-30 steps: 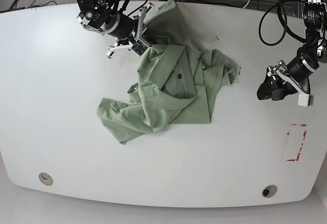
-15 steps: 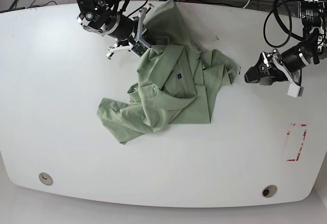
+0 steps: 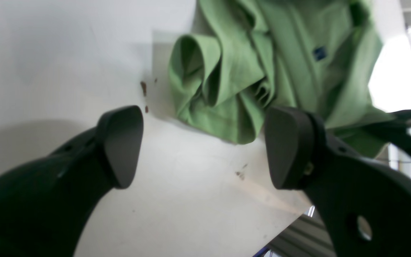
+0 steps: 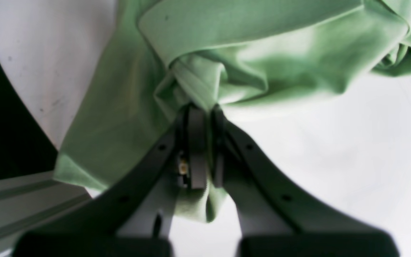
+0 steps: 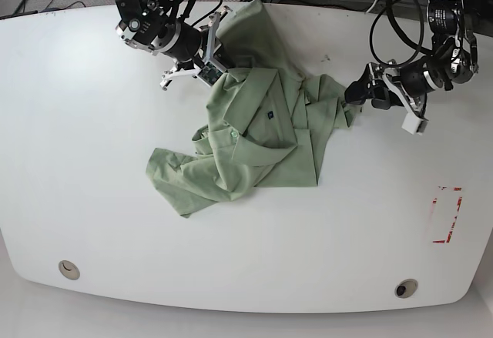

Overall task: Layout the t-shirt on the table in an organized manner, then fold the t-shirt properly
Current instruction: 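Lower the left gripper and grasp the shirt edge opposite the right gripper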

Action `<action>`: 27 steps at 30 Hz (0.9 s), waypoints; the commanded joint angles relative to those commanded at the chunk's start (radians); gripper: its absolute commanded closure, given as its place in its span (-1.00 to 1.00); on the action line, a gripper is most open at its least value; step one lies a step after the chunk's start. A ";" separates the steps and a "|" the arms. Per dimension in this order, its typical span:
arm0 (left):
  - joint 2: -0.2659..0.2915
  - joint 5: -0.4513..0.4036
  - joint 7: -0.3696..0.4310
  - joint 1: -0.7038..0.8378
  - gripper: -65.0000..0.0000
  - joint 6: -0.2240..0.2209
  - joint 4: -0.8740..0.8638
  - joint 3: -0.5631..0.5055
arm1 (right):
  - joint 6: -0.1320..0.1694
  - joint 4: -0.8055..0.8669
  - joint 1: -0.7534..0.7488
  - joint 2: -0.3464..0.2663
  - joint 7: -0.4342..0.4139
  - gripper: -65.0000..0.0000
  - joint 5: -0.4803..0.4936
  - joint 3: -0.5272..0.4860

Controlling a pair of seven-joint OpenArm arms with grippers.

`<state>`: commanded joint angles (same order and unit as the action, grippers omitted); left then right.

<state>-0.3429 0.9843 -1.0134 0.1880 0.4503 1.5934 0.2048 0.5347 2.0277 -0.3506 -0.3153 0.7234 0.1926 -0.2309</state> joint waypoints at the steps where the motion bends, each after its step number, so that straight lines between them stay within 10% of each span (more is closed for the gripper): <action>1: 0.008 -0.018 0.000 -0.011 -0.54 0.000 0.000 -0.015 | 0.000 0.000 0.000 0.000 0.000 1.00 0.000 0.000; 27: 0.201 -0.318 -0.002 -0.104 -0.41 0.000 -0.002 -0.048 | 0.000 0.000 0.002 0.000 0.000 1.00 0.000 0.002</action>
<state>-0.1419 0.6667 -1.0150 0.0836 0.4503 1.5919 0.1573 0.5347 2.0277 -0.3491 -0.3153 0.7234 0.1926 -0.2294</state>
